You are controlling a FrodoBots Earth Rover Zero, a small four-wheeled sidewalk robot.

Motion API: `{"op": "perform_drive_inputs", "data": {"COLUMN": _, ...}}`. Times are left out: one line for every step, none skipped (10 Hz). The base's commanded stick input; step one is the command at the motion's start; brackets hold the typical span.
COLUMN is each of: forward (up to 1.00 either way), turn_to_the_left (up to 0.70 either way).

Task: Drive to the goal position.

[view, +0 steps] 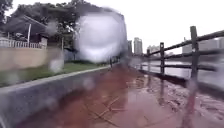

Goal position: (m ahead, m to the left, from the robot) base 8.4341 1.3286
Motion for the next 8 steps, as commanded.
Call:
{"op": "perform_drive_inputs", "data": {"forward": 1.00, "turn_to_the_left": 0.01}}
{"op": "perform_drive_inputs", "data": {"forward": 1.00, "turn_to_the_left": 0.01}}
{"op": "perform_drive_inputs", "data": {"forward": 1.00, "turn_to_the_left": 0.01}}
{"op": "perform_drive_inputs", "data": {"forward": 1.00, "turn_to_the_left": 0.01}}
{"op": "perform_drive_inputs", "data": {"forward": 1.00, "turn_to_the_left": 0.01}}
{"op": "perform_drive_inputs", "data": {"forward": 1.00, "turn_to_the_left": 0.01}}
{"op": "perform_drive_inputs", "data": {"forward": 1.00, "turn_to_the_left": 0.01}}
{"op": "perform_drive_inputs", "data": {"forward": 1.00, "turn_to_the_left": 0.00}}
